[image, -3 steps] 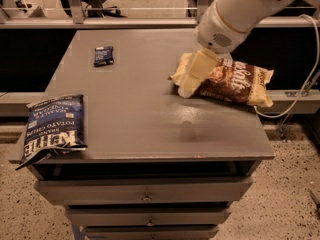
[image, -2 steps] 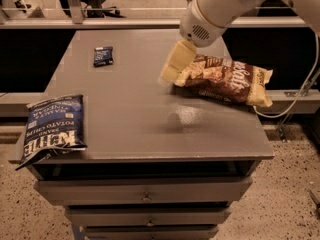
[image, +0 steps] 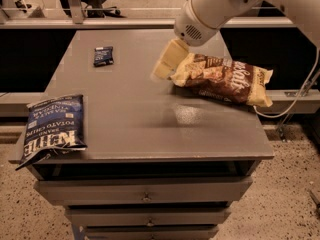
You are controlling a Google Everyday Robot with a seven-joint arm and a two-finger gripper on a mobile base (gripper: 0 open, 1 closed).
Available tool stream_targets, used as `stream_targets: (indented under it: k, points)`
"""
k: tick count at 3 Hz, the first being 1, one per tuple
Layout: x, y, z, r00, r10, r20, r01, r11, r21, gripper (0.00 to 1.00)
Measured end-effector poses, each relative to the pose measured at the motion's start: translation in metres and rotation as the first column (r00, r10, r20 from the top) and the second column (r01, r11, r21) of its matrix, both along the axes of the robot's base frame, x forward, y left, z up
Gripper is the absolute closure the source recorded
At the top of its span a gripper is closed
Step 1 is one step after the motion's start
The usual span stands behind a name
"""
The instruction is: Pick rxbar blueberry
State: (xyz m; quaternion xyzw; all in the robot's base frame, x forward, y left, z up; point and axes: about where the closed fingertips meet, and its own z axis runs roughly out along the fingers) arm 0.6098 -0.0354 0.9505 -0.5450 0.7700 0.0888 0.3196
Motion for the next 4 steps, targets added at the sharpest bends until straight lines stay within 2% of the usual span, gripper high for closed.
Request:
stream_targets:
  k: [1,2,4]
  points:
    - [0.046,0.042,-0.004,0.9988,-0.033,0.036,0.029,0.993,0.117,0.00]
    - [0.112,0.107,-0.026,0.9963,-0.078,0.036,0.065,0.962,0.264,0.00]
    - [0.163,0.184,-0.062,0.9946,-0.102,-0.018,0.102,0.924,0.369,0.00]
